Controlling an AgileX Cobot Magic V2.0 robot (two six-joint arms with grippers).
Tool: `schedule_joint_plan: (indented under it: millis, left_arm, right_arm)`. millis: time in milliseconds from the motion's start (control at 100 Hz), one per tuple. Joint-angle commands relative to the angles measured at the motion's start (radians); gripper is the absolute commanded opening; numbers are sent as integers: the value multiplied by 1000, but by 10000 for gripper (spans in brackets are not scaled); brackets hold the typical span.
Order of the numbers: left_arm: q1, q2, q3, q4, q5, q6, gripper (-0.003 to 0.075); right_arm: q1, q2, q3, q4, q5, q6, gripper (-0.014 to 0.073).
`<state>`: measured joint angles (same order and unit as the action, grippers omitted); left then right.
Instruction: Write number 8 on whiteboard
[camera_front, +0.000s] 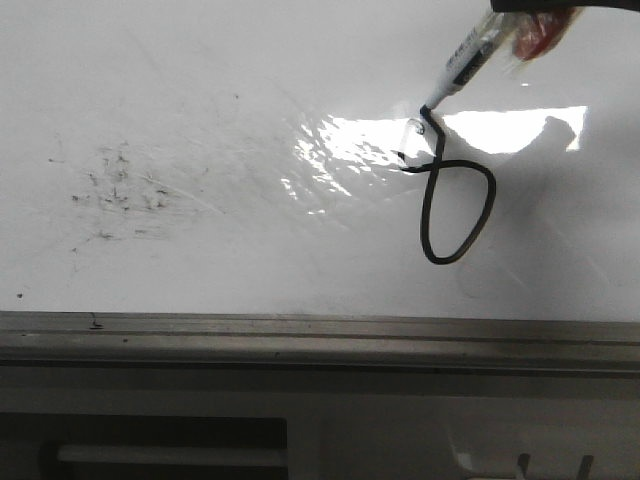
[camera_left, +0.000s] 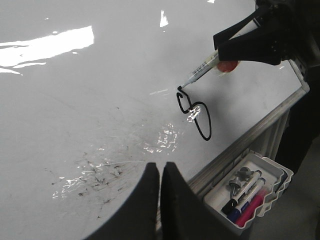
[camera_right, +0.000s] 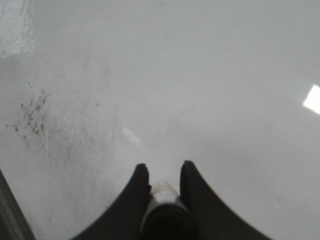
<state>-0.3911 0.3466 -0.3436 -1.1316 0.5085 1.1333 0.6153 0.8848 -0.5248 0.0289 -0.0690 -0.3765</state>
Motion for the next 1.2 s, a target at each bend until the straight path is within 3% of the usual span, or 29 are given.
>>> schedule_joint_plan:
  millis: [0,160,450,790,860,1030,1190]
  left_arm:
    - [3,8,-25,-37,-22,-7,-20]
    - [3,8,-25,-37,-22,-7,-20]
    - [3,8,-25,-37,-22,-7,-20]
    - [3,17,-25,-37,-22,-7,-16]
    - [3,34,-27,-35,-3,7,29]
    - [-5,96,-46,-37,32,49,238]
    - [-48,140,-75,-38,41,123,253]
  right_arm:
    - [-13,17,-27,-17,-34,-17,-43]
    - [-8,17,-27,-17,-38,-17,-43]
    - [118,-111,-27,-17,-37,-17,-43]
    - [124,-211,-116,-17,48,-17,-43]
    - [124,-211,-122,-17,57,-17,-43]
    - [124,-211,-122,-17,134,-17,-43]
    - [124,-211,-122,-17,216,-17,-44]
